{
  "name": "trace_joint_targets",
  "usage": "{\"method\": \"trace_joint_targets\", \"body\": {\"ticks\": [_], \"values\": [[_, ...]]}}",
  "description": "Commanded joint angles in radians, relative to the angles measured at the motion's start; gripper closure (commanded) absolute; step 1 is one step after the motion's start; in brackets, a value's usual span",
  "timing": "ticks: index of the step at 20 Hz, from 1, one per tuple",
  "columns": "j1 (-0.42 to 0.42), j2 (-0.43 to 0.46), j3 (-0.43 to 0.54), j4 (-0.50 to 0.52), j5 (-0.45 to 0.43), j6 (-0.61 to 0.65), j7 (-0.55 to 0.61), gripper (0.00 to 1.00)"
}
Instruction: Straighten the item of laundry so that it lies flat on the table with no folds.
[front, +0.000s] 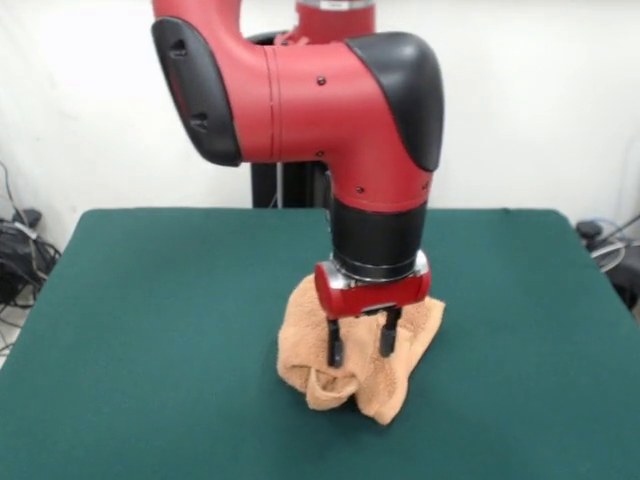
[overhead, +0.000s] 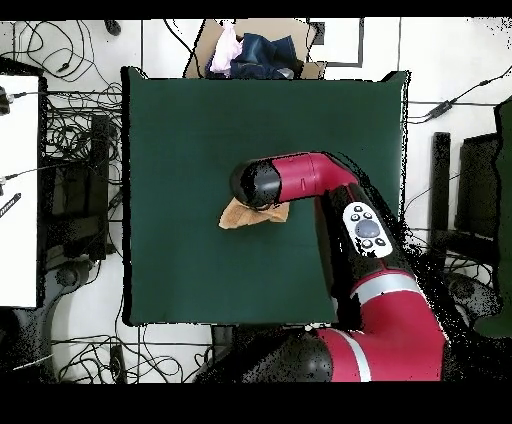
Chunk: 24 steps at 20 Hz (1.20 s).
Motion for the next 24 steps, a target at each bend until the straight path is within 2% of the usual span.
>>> {"method": "trace_joint_targets", "body": {"ticks": [1,5,10,21,24], "values": [[0.001,0.053,-0.046,-0.011,-0.059,0.068,-0.035,0.0],[-0.005,0.058,-0.045,-0.007,-0.06,0.049,-0.041,0.0],[-0.01,0.149,-0.022,-0.035,-0.056,-0.021,-0.025,0.0],[0.012,0.197,-0.027,-0.037,-0.052,-0.11,0.026,0.0],[0.005,0.197,-0.031,-0.012,-0.054,-0.168,0.045,0.0]]}}
